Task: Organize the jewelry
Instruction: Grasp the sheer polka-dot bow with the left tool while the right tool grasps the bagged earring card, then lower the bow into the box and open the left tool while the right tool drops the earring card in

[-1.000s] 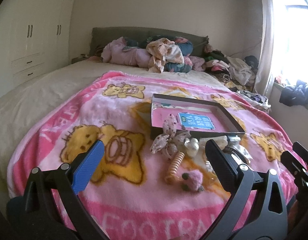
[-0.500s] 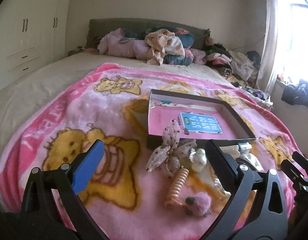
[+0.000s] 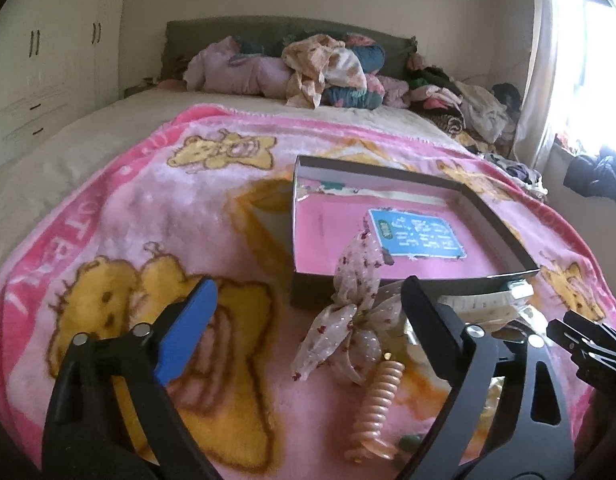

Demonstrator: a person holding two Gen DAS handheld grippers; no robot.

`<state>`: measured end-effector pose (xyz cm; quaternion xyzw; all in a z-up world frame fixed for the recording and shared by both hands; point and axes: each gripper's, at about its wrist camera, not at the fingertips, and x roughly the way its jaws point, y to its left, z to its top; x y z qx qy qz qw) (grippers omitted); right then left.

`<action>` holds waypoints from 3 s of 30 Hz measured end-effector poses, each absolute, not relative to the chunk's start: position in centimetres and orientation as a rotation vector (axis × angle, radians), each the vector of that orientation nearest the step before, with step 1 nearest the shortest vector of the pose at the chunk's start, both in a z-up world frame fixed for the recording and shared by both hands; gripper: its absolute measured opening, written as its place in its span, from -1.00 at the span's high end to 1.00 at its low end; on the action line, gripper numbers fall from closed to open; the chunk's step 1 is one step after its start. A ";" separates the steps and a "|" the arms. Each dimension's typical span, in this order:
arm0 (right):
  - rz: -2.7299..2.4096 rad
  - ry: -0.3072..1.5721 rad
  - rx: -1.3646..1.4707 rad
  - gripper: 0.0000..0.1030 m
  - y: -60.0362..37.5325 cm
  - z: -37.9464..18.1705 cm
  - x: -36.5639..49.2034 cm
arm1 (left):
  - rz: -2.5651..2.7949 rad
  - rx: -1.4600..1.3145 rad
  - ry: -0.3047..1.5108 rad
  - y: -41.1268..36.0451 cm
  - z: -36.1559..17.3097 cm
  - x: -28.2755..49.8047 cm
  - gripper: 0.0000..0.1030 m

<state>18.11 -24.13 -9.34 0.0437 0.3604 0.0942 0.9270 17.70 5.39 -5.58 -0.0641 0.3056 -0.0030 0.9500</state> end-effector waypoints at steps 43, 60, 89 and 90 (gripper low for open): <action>0.280 0.636 0.106 0.25 -25.2 -4.0 21.5 | -0.224 -0.082 0.541 0.2 -0.6 23.2 0.90; 0.288 0.692 0.024 0.25 -22.2 -5.6 28.9 | -0.195 -0.084 0.633 1.0 -3.9 28.2 0.90; 0.229 0.706 0.026 -0.23 -22.8 -7.6 28.9 | -0.159 -0.126 0.638 2.4 -5.0 27.1 0.17; 0.227 0.696 0.028 -0.29 -22.8 -7.3 28.6 | -0.158 -0.127 0.632 2.4 -4.8 26.9 0.06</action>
